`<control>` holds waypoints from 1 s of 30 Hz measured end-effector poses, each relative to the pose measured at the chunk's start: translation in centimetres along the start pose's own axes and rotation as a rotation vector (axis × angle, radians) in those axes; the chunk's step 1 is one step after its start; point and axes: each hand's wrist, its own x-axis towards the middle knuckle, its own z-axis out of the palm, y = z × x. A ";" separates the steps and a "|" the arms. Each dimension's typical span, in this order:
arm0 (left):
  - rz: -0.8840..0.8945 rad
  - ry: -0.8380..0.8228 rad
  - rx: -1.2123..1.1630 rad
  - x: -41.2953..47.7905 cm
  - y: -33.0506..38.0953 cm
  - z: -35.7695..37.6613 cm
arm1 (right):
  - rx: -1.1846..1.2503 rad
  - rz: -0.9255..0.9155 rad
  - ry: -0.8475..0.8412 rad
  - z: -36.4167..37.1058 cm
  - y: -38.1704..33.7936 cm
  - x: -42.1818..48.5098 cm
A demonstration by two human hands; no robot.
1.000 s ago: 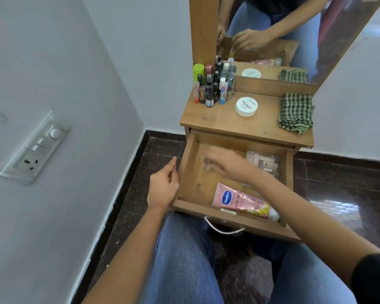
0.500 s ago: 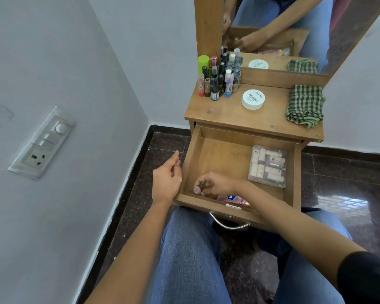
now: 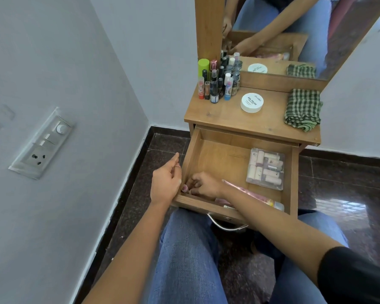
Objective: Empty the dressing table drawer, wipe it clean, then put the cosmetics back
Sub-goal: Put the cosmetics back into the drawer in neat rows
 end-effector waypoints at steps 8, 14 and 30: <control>0.119 -0.060 0.455 -1.0 1.7 -1.0 | -0.178 -0.176 0.519 -7.1 -3.4 -2.5; -0.094 -0.034 0.237 -1.5 1.8 -0.9 | -0.221 -0.299 1.055 -16.6 -6.1 -0.4; -0.095 -0.054 0.170 -0.7 0.4 -0.4 | -0.446 -0.246 1.130 -19.0 -5.7 3.8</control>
